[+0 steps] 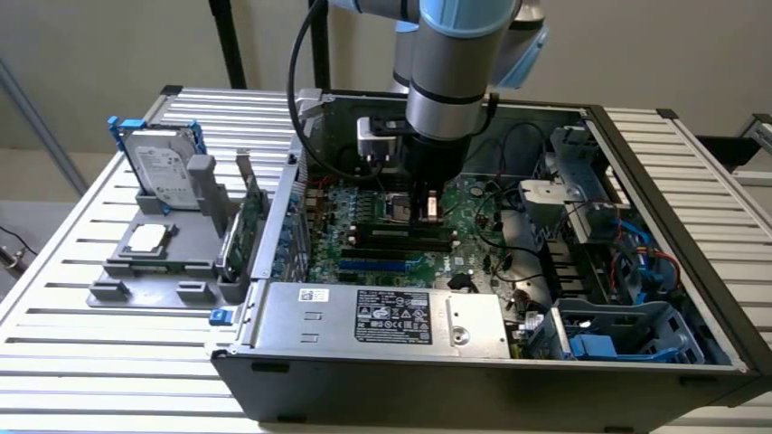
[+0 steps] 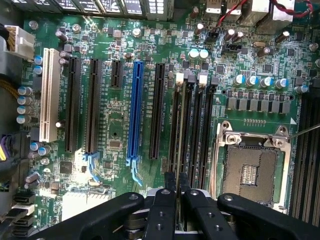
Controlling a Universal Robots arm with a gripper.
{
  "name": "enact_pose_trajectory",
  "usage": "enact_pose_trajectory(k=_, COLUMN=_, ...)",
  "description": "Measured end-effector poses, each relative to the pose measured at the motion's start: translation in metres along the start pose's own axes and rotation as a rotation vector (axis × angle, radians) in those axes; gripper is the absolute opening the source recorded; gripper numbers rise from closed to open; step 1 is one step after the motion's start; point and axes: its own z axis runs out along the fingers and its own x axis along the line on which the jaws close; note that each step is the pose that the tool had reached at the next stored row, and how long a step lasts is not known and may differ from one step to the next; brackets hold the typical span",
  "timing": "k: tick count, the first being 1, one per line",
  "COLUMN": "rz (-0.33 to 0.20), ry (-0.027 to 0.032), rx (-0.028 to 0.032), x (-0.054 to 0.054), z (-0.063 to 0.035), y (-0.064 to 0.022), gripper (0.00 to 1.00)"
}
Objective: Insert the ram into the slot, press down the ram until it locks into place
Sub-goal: 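Insert the ram into the slot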
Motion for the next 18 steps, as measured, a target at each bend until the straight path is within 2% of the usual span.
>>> enact_pose_trajectory(k=18, rz=0.002, ry=-0.0001, rx=0.0, x=0.0012, z=0.0023, y=0.0, gripper=0.13)
